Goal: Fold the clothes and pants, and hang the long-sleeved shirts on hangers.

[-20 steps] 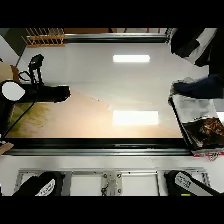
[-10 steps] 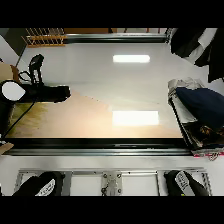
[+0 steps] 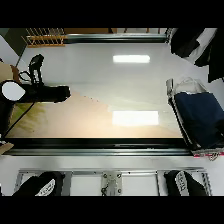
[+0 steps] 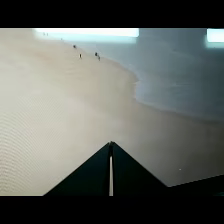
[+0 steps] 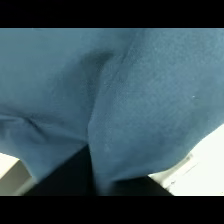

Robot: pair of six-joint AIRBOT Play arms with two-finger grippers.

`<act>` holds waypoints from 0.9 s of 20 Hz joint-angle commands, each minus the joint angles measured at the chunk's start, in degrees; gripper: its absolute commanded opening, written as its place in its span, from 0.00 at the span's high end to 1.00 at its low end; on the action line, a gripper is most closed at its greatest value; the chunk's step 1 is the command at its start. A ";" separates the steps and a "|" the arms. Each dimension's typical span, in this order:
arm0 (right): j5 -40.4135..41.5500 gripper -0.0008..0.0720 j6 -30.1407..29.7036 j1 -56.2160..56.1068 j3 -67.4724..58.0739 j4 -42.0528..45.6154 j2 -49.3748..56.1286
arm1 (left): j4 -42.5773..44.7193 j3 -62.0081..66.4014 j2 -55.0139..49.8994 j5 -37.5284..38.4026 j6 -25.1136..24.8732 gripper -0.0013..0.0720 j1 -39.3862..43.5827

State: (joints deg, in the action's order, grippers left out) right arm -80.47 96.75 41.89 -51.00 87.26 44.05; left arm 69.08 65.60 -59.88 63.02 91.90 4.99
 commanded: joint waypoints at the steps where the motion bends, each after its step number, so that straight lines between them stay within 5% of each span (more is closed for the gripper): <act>1: -1.44 0.06 0.11 0.04 0.57 1.36 -0.46 | 0.00 -0.02 0.00 0.00 -0.11 0.97 0.04; 5: 2.03 0.02 -4.22 -2.01 -4.61 0.50 -3.17 | 0.00 0.00 0.02 -0.04 -0.22 0.97 0.02; 9: 10.71 0.02 -10.67 -16.72 -7.58 -11.08 -7.82 | -0.57 -0.02 0.04 -0.20 -0.17 0.97 0.46; 18: 16.00 0.02 -13.90 -50.12 -7.50 -17.90 6.49 | -1.22 0.00 0.02 -4.74 0.09 0.97 10.62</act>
State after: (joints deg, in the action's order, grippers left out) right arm -65.78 84.40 -0.01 -58.39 70.74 45.89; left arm 67.92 65.60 -59.88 59.55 91.83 12.99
